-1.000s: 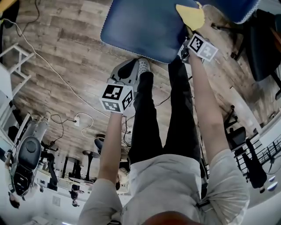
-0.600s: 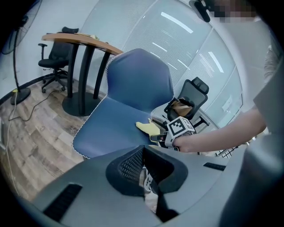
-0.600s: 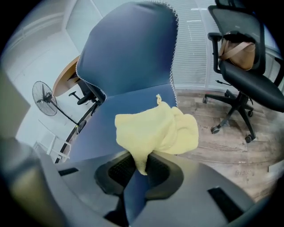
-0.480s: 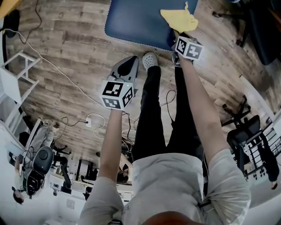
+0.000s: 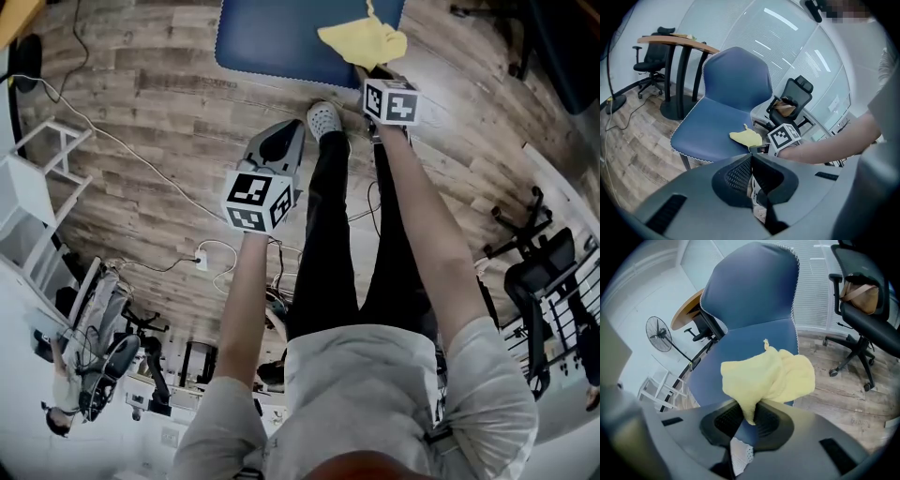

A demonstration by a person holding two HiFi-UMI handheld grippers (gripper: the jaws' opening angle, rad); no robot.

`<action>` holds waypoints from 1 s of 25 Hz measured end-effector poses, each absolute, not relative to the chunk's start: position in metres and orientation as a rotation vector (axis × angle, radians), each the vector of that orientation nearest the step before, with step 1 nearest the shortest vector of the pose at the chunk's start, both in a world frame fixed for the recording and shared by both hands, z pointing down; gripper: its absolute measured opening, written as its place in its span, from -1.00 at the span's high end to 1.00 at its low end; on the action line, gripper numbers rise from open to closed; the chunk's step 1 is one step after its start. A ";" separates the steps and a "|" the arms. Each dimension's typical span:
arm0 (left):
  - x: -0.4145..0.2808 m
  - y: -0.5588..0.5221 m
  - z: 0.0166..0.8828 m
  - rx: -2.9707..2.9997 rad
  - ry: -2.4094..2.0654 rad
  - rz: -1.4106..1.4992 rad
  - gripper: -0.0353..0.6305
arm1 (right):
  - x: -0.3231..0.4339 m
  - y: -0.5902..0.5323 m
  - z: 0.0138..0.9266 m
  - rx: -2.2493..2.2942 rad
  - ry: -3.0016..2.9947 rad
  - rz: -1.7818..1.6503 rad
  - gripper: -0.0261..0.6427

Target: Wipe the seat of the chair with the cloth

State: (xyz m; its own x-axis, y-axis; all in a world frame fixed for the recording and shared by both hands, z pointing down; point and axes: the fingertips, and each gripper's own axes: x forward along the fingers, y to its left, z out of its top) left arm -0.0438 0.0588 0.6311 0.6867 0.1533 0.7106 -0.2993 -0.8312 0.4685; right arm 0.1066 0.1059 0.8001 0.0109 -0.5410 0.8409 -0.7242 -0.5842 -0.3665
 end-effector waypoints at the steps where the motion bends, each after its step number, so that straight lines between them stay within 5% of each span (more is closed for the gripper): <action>1: -0.044 0.061 0.630 2.332 -0.105 1.053 0.82 | 0.102 0.109 0.800 2.101 -1.340 1.622 0.73; 25: -0.062 0.106 0.597 2.397 -0.173 1.032 0.82 | 0.030 0.191 0.770 1.950 -1.489 1.645 0.73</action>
